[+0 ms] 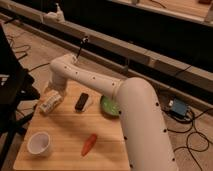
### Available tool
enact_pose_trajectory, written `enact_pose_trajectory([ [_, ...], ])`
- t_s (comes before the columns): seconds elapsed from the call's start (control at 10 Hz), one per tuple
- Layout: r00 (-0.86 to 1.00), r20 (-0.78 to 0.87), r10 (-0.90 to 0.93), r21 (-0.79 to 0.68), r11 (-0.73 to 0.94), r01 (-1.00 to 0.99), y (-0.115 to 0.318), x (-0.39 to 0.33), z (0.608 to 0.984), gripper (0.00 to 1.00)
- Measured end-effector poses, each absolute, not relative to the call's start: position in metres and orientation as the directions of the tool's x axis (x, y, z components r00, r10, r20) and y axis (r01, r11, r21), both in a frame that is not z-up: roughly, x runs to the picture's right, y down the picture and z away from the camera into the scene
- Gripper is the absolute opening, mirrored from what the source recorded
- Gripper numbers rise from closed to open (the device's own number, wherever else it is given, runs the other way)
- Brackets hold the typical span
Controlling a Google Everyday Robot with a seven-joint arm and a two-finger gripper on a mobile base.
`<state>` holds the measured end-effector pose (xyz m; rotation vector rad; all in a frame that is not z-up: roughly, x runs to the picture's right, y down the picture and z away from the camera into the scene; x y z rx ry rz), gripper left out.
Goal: Place the bottle in the ceramic bowl
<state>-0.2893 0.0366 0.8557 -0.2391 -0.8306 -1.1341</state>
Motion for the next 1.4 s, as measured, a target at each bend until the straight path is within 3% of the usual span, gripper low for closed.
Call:
enact_pose_trajectory([
  [1.0, 0.173, 0.818, -0.549, 0.152, 0.496, 0.855, 0.069, -0.326, 0.934, 0.6],
  [1.4, 0.155, 0.843, -0.516, 0.142, 0.491, 0.859, 0.081, -0.334, 0.947, 0.21],
])
